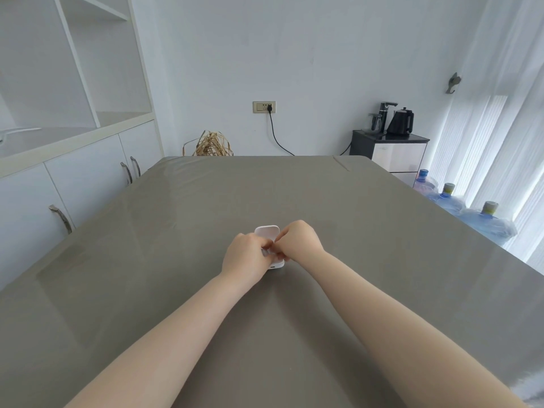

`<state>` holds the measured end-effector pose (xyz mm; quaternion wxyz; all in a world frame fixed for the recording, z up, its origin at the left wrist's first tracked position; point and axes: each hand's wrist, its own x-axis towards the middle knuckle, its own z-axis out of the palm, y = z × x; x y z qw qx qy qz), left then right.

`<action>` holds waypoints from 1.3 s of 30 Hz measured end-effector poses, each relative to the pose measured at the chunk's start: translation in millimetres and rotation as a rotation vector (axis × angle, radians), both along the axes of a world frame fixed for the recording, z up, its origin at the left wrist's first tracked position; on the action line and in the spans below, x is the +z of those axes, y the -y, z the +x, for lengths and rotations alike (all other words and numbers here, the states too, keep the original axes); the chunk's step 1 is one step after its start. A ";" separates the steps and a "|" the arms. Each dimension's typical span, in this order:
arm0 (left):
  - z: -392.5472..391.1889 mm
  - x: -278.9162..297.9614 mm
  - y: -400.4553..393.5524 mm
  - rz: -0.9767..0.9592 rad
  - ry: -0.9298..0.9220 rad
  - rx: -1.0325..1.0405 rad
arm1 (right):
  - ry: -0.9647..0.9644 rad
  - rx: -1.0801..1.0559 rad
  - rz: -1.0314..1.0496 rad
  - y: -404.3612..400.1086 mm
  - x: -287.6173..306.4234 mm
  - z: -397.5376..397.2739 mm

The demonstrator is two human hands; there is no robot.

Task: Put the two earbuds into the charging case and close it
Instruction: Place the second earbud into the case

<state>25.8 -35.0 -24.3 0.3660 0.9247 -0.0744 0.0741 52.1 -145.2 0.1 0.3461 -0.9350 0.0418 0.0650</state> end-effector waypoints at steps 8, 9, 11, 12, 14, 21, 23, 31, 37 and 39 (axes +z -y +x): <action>-0.1 0.2 0.0 0.040 0.021 0.005 | 0.004 -0.010 -0.029 -2.9 -6.1 6.2; 0.6 -0.9 0.0 0.042 0.024 0.009 | 0.000 -0.011 -0.023 -2.6 -6.9 7.0; 2.4 -3.1 0.3 0.048 0.030 0.016 | -0.021 -0.012 -0.016 -1.8 -6.9 7.1; 3.3 -4.0 0.4 0.054 0.034 0.018 | -0.032 -0.006 -0.013 -1.4 -6.9 7.1; 2.7 -3.5 0.7 0.057 0.038 0.020 | -0.040 0.012 -0.006 -1.1 -6.3 7.4; -2.2 1.7 -1.0 0.099 0.012 -0.005 | -0.046 0.004 -0.025 -1.7 -5.9 5.3; -3.9 2.7 -2.7 0.115 0.007 -0.014 | -0.052 0.009 -0.015 -2.0 -4.1 1.5; -11.5 6.0 -23.6 -0.079 0.077 0.104 | 0.021 -0.027 0.220 22.9 -2.8 -5.9; -7.5 2.3 -36.6 -0.035 -0.057 0.064 | 0.057 0.027 0.293 36.9 -8.8 -7.2; -6.1 0.1 -36.5 -0.015 -0.130 0.005 | 0.077 0.117 0.261 35.3 -11.6 -8.4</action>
